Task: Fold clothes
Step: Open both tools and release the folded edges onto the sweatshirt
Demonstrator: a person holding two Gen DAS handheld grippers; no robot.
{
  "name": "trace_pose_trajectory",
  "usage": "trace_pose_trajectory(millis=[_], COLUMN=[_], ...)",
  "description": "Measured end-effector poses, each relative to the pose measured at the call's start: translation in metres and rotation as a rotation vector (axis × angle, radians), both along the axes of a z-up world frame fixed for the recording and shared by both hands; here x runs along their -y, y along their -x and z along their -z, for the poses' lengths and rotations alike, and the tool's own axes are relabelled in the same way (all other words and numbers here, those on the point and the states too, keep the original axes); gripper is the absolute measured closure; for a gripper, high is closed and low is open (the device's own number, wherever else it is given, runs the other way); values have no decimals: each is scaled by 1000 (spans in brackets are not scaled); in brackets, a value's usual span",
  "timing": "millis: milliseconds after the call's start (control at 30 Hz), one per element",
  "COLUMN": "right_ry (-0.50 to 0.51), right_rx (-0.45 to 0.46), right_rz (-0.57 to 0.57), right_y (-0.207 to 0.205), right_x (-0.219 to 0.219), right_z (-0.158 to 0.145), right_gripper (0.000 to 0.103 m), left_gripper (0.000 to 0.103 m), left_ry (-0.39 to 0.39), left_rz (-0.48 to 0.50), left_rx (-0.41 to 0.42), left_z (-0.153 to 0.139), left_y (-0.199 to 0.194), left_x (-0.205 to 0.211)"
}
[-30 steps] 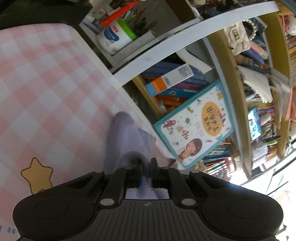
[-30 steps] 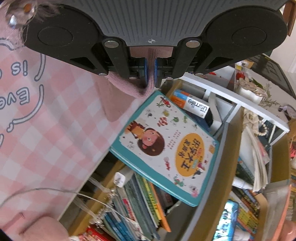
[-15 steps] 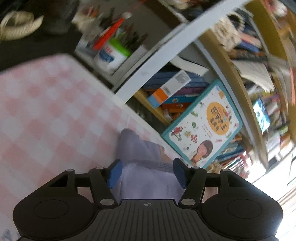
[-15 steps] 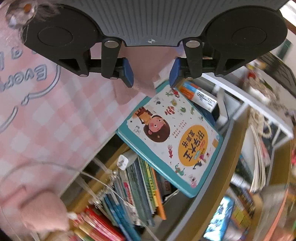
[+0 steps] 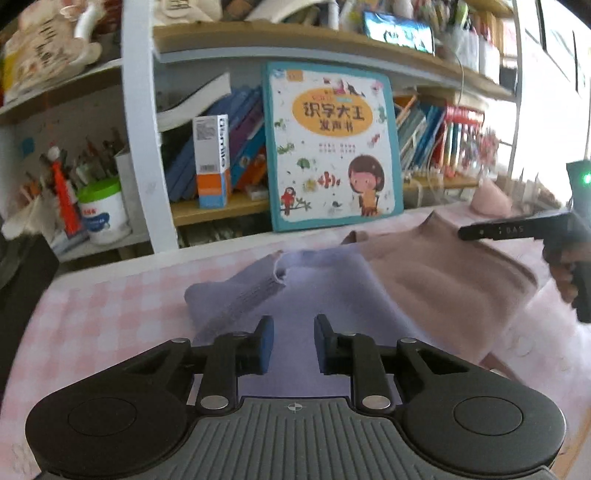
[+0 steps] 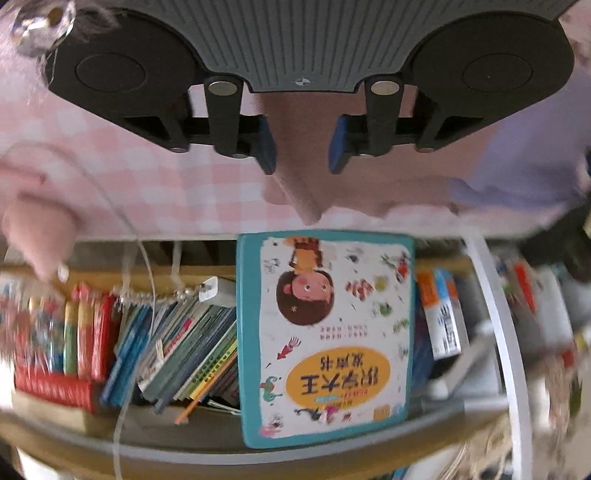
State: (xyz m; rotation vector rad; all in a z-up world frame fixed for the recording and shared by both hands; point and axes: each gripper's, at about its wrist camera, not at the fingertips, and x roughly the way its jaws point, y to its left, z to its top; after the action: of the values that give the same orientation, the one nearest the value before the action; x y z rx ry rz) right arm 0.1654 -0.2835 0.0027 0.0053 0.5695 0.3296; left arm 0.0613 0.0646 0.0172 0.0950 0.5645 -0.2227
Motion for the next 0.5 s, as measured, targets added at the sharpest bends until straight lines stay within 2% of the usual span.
trace_pose_trajectory(millis=[100,200,267,300,367,400,467,500], right_ry=[28,43,37,31,33,37,32,21], right_rx=[0,-8,-21,-30,-28,-23,1,20], right_rz=[0,51,70,72,79,84,103,109], right_y=[-6,-15,-21,-22,-22,-22,-20,-19], right_x=[-3,1,6,9,11,12,15,17], right_z=[5,9,12,13,14,14,10,6], right_gripper=[78,78,78,78,76,75,75,74], left_gripper=[81,80,80,79,77,75,69,62], left_ry=[72,178,207,217,243,237,174,136], left_rz=[-24,-158,-286,-319,-321,-317,-294,-280], left_rx=[-28,-38,-39,-50,-66,-65,-36,-15], left_z=[8,20,29,33,37,36,31,27], left_y=[-21,-43,-51,-53,-49,-45,-34,-29], left_x=[-12,-41,-60,-67,-74,-75,-69,-65])
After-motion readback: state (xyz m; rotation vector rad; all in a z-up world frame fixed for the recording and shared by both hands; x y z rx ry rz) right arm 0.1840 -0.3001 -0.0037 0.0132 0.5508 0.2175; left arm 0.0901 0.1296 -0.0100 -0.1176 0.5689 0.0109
